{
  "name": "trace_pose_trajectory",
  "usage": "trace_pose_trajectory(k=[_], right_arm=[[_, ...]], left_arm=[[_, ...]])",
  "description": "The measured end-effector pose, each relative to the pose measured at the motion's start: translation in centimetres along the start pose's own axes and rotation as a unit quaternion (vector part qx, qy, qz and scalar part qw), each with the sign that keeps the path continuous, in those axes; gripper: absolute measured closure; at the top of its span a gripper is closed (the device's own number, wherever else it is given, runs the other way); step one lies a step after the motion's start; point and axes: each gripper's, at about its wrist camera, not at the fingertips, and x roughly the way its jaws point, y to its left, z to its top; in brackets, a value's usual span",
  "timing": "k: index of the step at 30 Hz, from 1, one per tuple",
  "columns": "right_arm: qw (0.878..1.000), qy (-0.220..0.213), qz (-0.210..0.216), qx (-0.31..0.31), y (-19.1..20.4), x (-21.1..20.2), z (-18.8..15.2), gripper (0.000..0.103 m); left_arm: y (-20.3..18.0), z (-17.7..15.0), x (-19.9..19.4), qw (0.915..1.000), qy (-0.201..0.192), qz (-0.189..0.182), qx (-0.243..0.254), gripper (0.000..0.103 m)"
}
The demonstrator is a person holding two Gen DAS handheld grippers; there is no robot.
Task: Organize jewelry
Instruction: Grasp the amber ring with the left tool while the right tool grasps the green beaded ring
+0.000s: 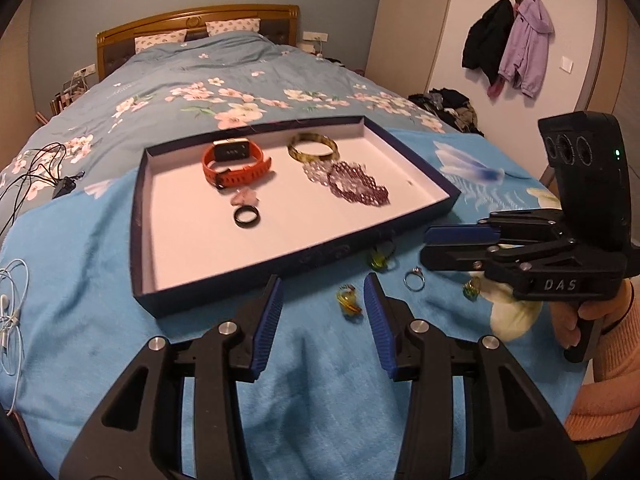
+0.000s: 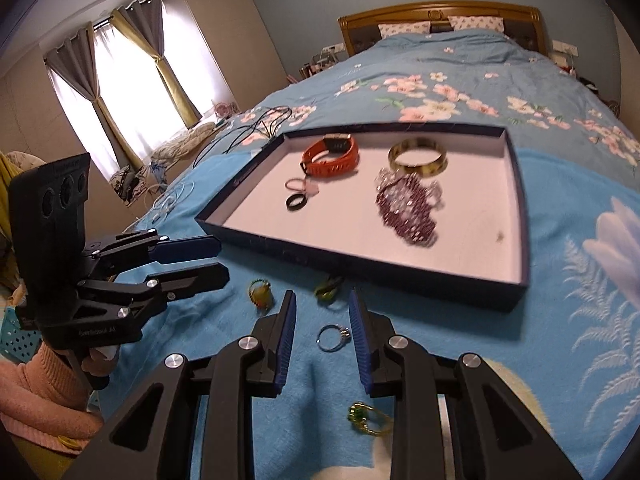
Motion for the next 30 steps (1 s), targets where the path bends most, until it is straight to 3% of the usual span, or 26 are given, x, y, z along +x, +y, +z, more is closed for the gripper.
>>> trace_pose_trajectory(k=[16,19,30], right_arm=[[0.999,0.019,-0.001,0.046,-0.7,2.8,0.7,0.078],[0.998,0.016,0.002,0.055,-1.0,2.7,0.7,0.086],[0.999,0.009,0.016,0.035,-0.3,2.2,0.7,0.093]], left_arm=[[-0.6,-0.4,3.8,0.9984,0.055,-0.015,-0.001,0.067],[-0.6,-0.3,4.1,0.9984,0.054,-0.017,-0.003,0.067],[-0.5,-0.1,4.4,0.9981,0.059,-0.019,-0.007,0.084]])
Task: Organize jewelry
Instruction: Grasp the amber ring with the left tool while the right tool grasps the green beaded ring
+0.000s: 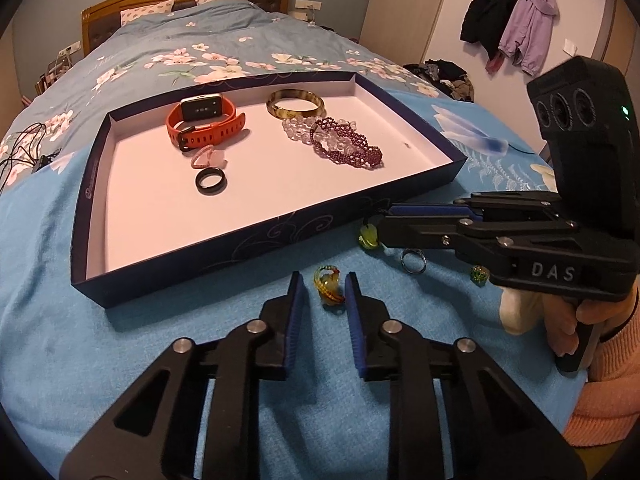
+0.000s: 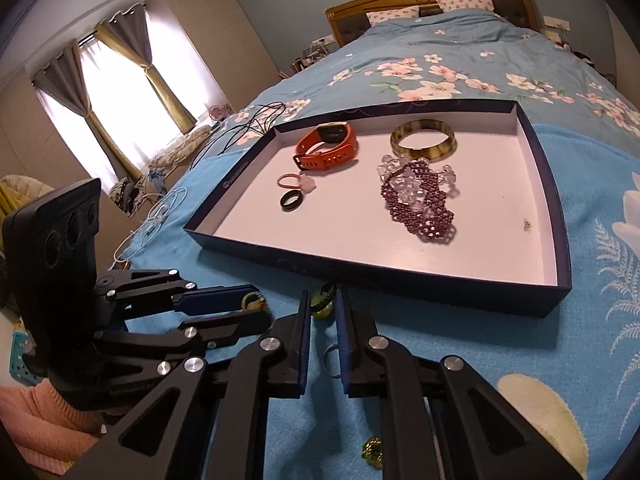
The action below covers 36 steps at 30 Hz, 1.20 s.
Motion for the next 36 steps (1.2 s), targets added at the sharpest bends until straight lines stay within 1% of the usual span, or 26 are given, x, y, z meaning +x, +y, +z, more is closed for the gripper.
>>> trace_pose_trajectory(k=[2,5,6,7,8,9,11,13,14,15,18,24,27,29,31,33,34,35,36], right_arm=[[1.0,0.0,0.01,-0.004,0.3,-0.3,-0.1,0.093],[0.999,0.015,0.028,-0.017,1.0,-0.4,-0.5,0.091],[0.999,0.019,0.026,-0.024,1.3,-0.4,-0.7,0.089],[0.999,0.02,0.018,-0.028,1.4,-0.6,-0.9,0.088],[0.999,0.02,0.015,-0.029,1.3,-0.7,-1.0,0.082],[0.999,0.018,0.011,-0.03,1.2,-0.9,-1.1,0.079],[0.999,0.008,-0.008,-0.033,0.9,-1.7,-1.3,0.078],[0.999,0.003,-0.019,-0.033,0.5,-2.7,-1.6,0.077],[0.999,0.0,-0.033,-0.034,0.1,-3.3,-1.8,0.075],[0.998,-0.002,-0.048,-0.037,-0.1,-3.8,-2.1,0.073],[0.996,0.002,-0.075,-0.042,-0.9,-5.0,-3.2,0.066],[0.992,0.016,-0.104,-0.064,-0.7,-5.7,-5.2,0.065],[0.993,0.015,-0.096,-0.071,-0.2,-5.3,-5.3,0.065],[0.992,0.019,-0.099,-0.081,0.3,-5.0,-5.4,0.067],[0.99,0.023,-0.107,-0.086,0.5,-4.7,-5.4,0.072],[0.99,0.027,-0.109,-0.087,0.5,-4.6,-5.4,0.083],[0.99,0.027,-0.111,-0.086,0.5,-4.5,-5.3,0.085],[0.99,0.027,-0.11,-0.085,0.4,-4.5,-5.3,0.089],[0.99,0.027,-0.11,-0.085,0.4,-4.5,-5.3,0.1]], left_arm=[[0.0,-0.1,-0.1,1.0,-0.001,0.0,-0.001,0.089],[0.2,-0.2,-0.2,1.0,-0.001,0.0,-0.003,0.09],[0.3,-0.3,-0.2,1.0,-0.001,0.001,-0.004,0.09],[0.3,-0.3,-0.3,1.0,-0.002,0.001,-0.005,0.09],[0.4,-0.3,-0.3,1.0,-0.002,0.002,-0.007,0.091],[0.5,-0.4,-0.3,1.0,-0.003,0.003,-0.008,0.091],[0.6,-0.4,-0.4,0.9999,-0.005,0.006,-0.011,0.091],[0.7,-0.5,-0.5,0.9999,-0.006,0.007,-0.012,0.091],[0.8,-0.6,-0.6,0.9999,-0.006,0.007,-0.014,0.091],[0.9,-0.7,-0.7,0.9998,-0.007,0.007,-0.015,0.091],[1.1,-0.8,-0.9,0.9997,-0.009,0.007,-0.02,0.091],[1.0,-1.1,-1.2,0.9997,-0.012,0.011,-0.019,0.091],[1.0,-1.2,-1.2,0.9996,-0.012,0.013,-0.021,0.091],[1.1,-1.2,-1.3,0.9996,-0.012,0.013,-0.023,0.091],[1.1,-1.4,-1.4,0.9995,-0.013,0.013,-0.024,0.091],[1.2,-1.5,-1.5,0.9995,-0.013,0.013,-0.026,0.091],[1.2,-1.5,-1.5,0.9995,-0.013,0.012,-0.027,0.091],[1.2,-1.5,-1.5,0.9995,-0.014,0.011,-0.027,0.091],[1.2,-1.6,-1.6,0.9995,-0.014,0.011,-0.027,0.091]])
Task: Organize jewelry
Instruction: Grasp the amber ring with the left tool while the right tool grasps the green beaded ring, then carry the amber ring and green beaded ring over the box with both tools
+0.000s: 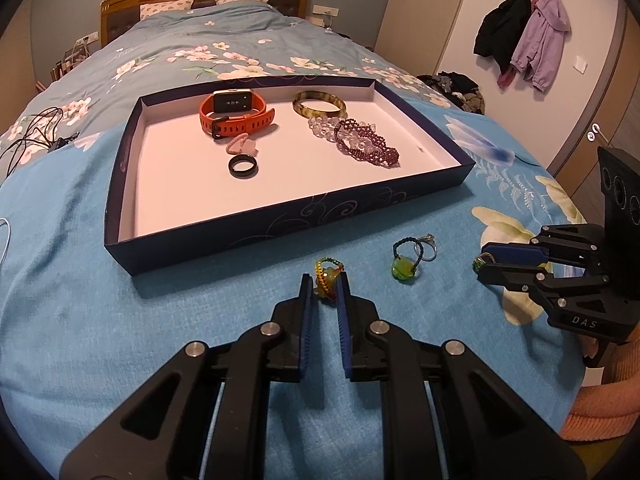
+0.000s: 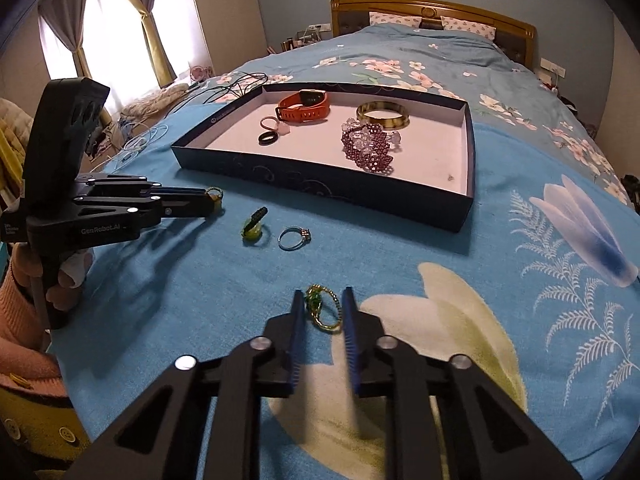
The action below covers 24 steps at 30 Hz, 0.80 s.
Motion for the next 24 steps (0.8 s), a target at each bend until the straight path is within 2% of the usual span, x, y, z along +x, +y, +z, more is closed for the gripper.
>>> trace_pose_trajectory(k=[16,19,24], right_arm=[[0.999,-0.043,0.021,0.01,0.0,-1.0,1.4,0.102],[0.999,-0.045,0.023,0.01,0.1,-1.0,1.5,0.102],[0.999,-0.044,0.026,0.012,0.0,-0.8,1.6,0.102]], left_arm=[[-0.1,0.0,-0.3,1.0,-0.006,-0.005,0.004,0.09],[-0.4,0.1,-0.4,0.9999,-0.008,0.0,0.008,0.074],[-0.7,0.3,0.4,0.9998,0.006,0.005,0.019,0.074]])
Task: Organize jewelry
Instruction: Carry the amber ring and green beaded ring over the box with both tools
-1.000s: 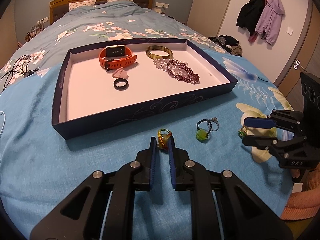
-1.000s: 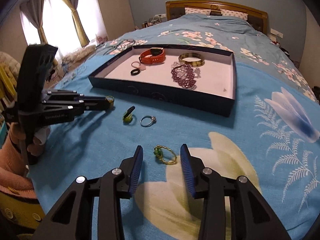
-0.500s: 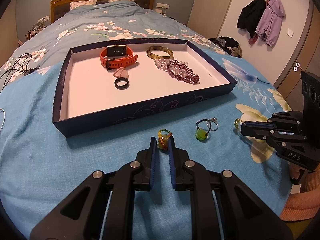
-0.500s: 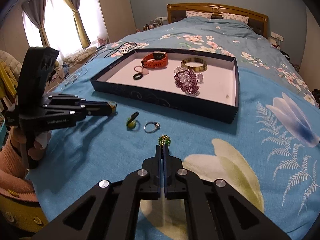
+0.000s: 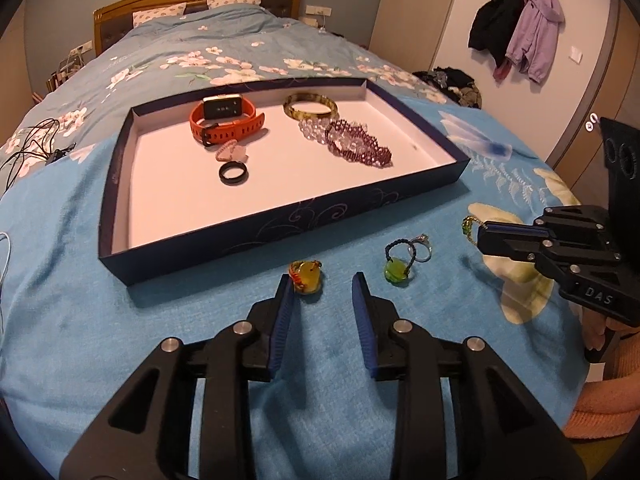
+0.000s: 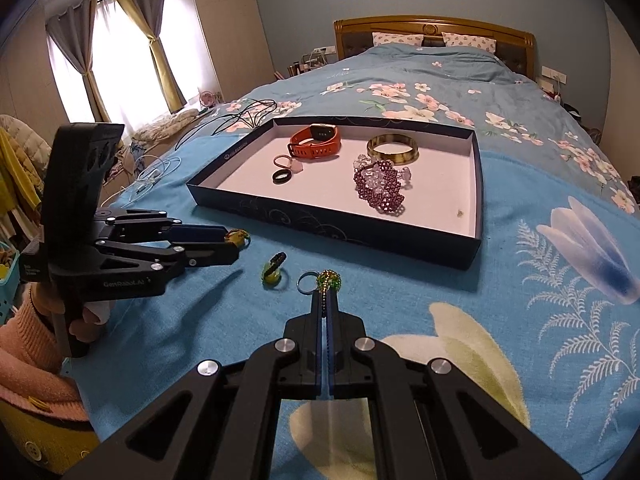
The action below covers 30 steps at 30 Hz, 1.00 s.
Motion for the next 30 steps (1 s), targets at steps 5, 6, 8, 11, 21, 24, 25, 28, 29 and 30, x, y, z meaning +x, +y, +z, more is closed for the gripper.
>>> trace_pose_trajectory(k=[5,6,8,11,21,24,25,28,29,30], right_arm=[[1.0,-0.001,0.003,-0.001,0.1,-0.1,-0.1,0.102],[1.0,-0.001,0.004,-0.001,0.1,0.0,0.0,0.102],[1.0,-0.002,0.004,-0.001,0.1,0.0,0.0,0.102],[1.0,-0.006,0.004,0.0,0.1,-0.1,0.2,0.102],[1.0,-0.02,0.003,-0.002,-0.1,-0.2,1.3,0.102],[1.0,-0.027,0.003,-0.004,-0.1,-0.3,1.8,0.102],[1.0,-0.03,0.002,-0.006,-0.1,-0.3,2.0,0.102],[0.999,-0.036,0.001,-0.007,-0.2,-0.4,2.6,0.102],[0.999,-0.038,0.002,-0.008,-0.3,-0.4,2.8,0.102],[0.999,-0.04,0.002,-0.009,-0.3,-0.5,2.9,0.102]], left_arm=[[0.1,0.3,0.5,0.9999,0.004,0.009,-0.004,0.076],[0.1,0.4,0.6,0.9999,0.004,0.011,-0.005,0.076],[0.0,0.5,0.7,0.9998,0.003,0.018,0.0,0.078],[-0.1,0.5,0.9,0.9995,0.002,0.03,0.003,0.086],[0.1,0.7,-0.8,0.9996,-0.02,0.015,-0.01,0.086],[0.1,1.1,-1.9,0.9993,-0.035,0.012,-0.01,0.086],[0.1,1.2,-2.2,0.9991,-0.041,0.01,-0.01,0.086],[0.1,1.7,-3.1,0.9985,-0.053,0.008,-0.008,0.086],[0.1,1.8,-3.4,0.9983,-0.057,0.009,-0.007,0.086],[0.1,1.9,-3.6,0.9982,-0.06,0.009,-0.006,0.086]])
